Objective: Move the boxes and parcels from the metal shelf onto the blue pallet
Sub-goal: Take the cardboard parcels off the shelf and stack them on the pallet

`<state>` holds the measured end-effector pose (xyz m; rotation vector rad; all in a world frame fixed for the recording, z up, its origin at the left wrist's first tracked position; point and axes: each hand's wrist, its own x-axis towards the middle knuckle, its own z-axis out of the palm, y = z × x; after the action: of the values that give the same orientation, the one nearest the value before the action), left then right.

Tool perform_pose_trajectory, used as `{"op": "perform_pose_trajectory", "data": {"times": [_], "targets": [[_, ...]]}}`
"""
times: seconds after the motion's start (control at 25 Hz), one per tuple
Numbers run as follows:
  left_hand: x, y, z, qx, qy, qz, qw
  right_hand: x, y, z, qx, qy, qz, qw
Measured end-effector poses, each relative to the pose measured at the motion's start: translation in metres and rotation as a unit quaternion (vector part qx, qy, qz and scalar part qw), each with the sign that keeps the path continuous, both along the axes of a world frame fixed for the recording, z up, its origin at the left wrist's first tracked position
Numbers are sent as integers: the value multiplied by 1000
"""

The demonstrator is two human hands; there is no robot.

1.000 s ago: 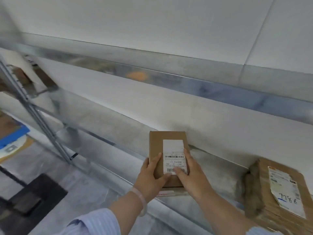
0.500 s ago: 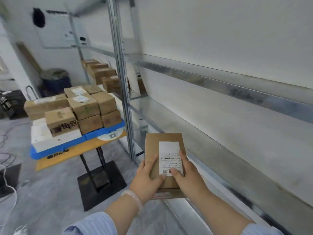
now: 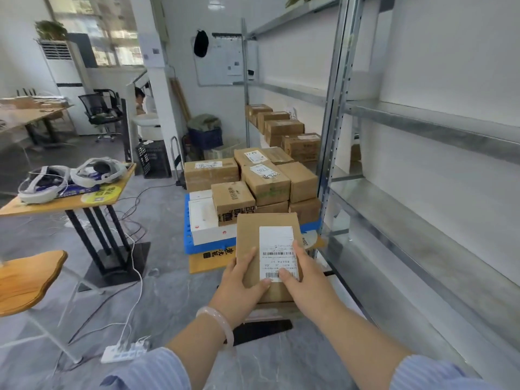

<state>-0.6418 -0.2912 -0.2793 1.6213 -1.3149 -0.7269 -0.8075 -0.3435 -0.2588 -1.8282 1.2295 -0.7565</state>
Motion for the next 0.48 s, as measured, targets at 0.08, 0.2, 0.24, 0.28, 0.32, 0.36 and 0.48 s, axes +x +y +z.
{"op": "perform_pose_trajectory", "data": {"times": [0.08, 0.2, 0.24, 0.28, 0.32, 0.36, 0.48], "targets": [[28, -5, -2, -5, 6, 27, 1000, 31, -15, -2, -1, 7, 16, 1000], [67, -18, -6, 3, 18, 63, 998, 76, -39, -4, 12, 10, 49, 999], [80, -23, -6, 6, 22, 74, 997, 90, -47, -6, 16, 6, 63, 998], [91, -29, -6, 7, 28, 83, 996, 103, -55, -6, 19, 0, 75, 997], [102, -36, -4, 6, 31, 92, 995, 115, -64, -6, 20, -5, 83, 996], [114, -45, -3, 2, 32, 102, 994, 129, -77, -5, 19, -8, 93, 995], [147, -75, 3, 5, 25, 146, 989, 166, -121, 1, 18, -11, 137, 990]]}}
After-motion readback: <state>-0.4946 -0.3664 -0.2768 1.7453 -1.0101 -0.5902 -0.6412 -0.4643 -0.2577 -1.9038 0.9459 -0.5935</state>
